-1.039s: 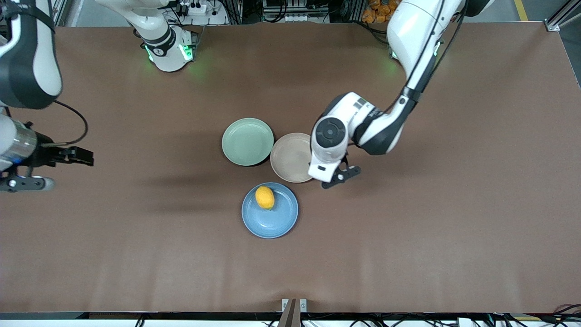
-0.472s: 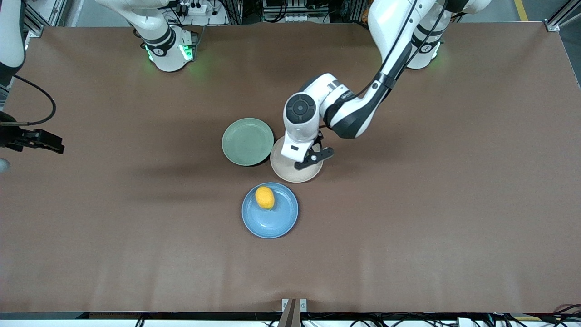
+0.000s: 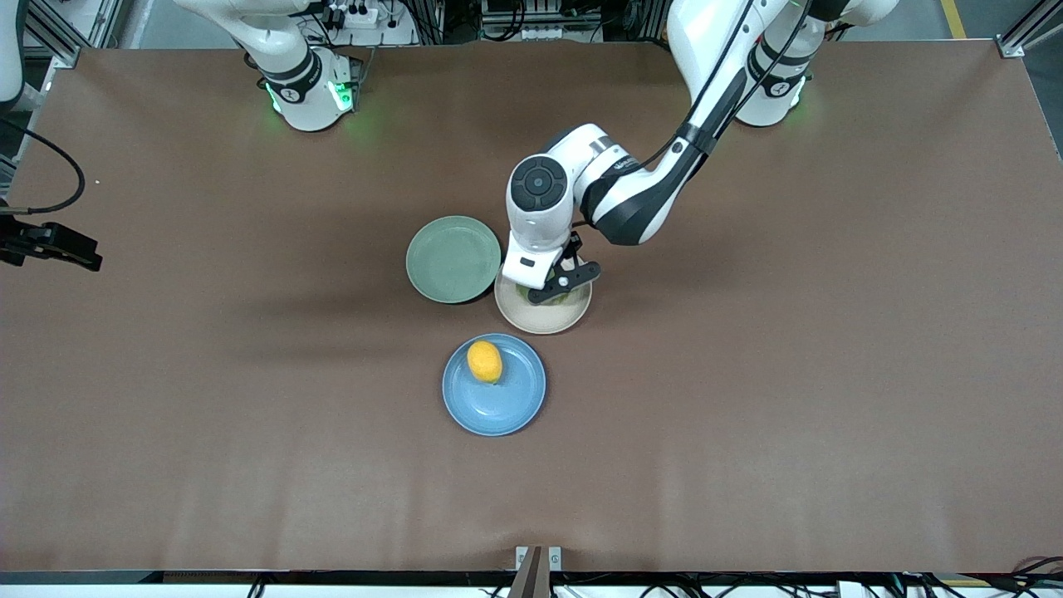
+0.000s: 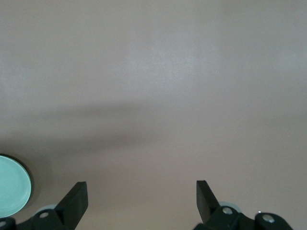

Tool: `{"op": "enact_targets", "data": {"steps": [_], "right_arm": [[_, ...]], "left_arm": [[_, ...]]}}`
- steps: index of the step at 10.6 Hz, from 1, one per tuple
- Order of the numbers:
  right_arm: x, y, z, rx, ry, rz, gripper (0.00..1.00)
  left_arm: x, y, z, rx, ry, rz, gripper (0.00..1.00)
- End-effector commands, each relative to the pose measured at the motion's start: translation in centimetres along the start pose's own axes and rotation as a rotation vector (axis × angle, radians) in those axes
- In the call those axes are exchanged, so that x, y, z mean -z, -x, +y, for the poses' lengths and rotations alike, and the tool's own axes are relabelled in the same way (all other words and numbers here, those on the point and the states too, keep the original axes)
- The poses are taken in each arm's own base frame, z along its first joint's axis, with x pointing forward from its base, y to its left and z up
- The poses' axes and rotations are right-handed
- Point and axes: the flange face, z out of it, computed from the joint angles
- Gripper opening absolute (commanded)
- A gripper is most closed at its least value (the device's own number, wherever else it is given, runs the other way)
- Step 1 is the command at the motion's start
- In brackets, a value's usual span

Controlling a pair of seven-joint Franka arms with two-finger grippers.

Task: Place lemon and lettuce in plates
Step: 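Carry the lettuce with the left gripper onto the beige plate, then open the left gripper and draw it back from the beige plate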

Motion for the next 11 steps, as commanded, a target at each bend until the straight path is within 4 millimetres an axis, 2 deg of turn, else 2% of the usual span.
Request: {"op": "enact_targets", "data": {"steps": [1,2,5,7,9,10,11], "right_arm": [[1.6,1.1,-0.2,-0.004,-0.050,0.016,1.00],[1.9,1.2,-0.2,-0.010,-0.055,0.020,1.00],[2.7,1.2,-0.6,-0.010,-0.073,0.038,1.00],[2.7,1.2,-0.6,-0.016,-0.104,0.039,1.00],[2.8,1.2,-0.6,-0.022,-0.104,0.040,1.00],[2.8,1.2,-0.7,-0.043,-0.104,0.039,1.00],[2.8,1.2,-0.9,-0.054,-0.099,0.037,1.00]], "left_arm": [[1.2,-0.8,-0.5,0.035,0.011,0.010,1.00],[1.6,-2.1,-1.0,0.050,0.014,0.020,1.00],[6.0,-12.4,-6.3,0.082,0.056,0.070,1.00],[6.9,-18.4,-10.2,0.078,0.064,0.075,1.00],[7.1,-21.5,-12.8,0.049,0.060,0.079,1.00],[8.2,-23.2,-14.4,0.031,0.067,0.090,1.00],[8.4,-24.2,-15.9,0.020,0.057,0.082,1.00]]}}
